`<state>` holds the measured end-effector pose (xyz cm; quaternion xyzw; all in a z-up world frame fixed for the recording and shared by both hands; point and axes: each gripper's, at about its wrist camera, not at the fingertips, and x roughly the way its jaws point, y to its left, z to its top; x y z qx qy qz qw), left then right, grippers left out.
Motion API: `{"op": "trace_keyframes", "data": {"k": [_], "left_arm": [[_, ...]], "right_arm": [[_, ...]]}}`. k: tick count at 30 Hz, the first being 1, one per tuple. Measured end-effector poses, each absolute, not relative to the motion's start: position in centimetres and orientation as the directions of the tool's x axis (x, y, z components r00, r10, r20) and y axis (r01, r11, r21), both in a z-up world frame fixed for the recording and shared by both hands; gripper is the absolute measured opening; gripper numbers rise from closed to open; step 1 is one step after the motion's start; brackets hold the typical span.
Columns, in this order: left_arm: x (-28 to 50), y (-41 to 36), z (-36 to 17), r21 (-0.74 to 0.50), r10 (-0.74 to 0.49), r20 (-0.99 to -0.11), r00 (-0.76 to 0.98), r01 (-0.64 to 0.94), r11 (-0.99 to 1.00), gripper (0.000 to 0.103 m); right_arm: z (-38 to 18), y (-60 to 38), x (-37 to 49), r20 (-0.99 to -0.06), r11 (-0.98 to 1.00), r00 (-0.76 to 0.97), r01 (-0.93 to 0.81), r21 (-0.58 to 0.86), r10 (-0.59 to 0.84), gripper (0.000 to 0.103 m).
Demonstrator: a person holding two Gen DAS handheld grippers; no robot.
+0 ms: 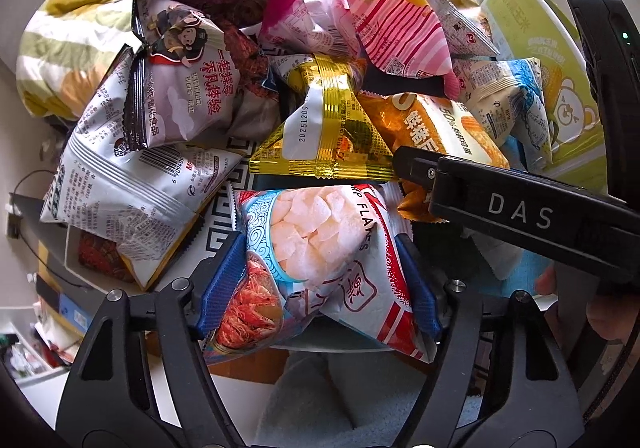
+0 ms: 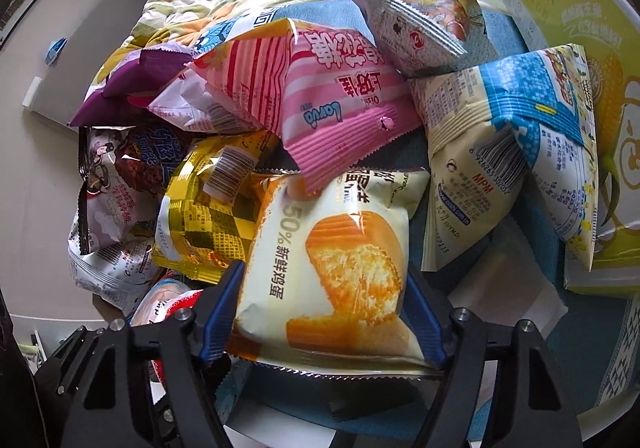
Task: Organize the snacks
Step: 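Grasp the shrimp-chip bag with the left tool while the right tool grasps the cake bag, then carry both bags into the yellow box and open both tools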
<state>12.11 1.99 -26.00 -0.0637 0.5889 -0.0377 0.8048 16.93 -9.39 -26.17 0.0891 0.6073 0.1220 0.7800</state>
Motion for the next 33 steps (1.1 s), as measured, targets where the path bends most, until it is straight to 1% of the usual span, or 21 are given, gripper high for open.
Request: {"op": "trace_keyframes", "data": {"k": [6, 20, 26, 33], "left_arm": [[11.2, 2.1, -24.9, -0.141, -0.137, -0.939, 0.314, 0.01, 0.99, 0.07], [7.7, 2.9, -20.5, -0.116, -0.135, -0.901, 0.412, 0.07, 0.991, 0.07], [6.5, 2.1, -17.7, -0.117, -0.15, -0.871, 0.468, 0.099, 0.988, 0.07], [8.4, -0.3, -12.9, -0.096, -0.169, -0.813, 0.558, 0.157, 0.983, 0.071]], "right_arm": [[-25.3, -9.8, 15.9, -0.919, 0.951, 0.248, -0.06, 0.302, 0.307, 0.064], [-20.7, -11.4, 10.9, -0.889, 0.948, 0.334, -0.049, 0.315, 0.313, 0.063], [-17.1, -12.5, 8.2, -0.864, 0.95, 0.403, -0.052, 0.307, 0.301, 0.063], [-11.7, -15.6, 7.5, -0.817, 0.959, 0.517, -0.031, 0.28, 0.256, 0.063]]}}
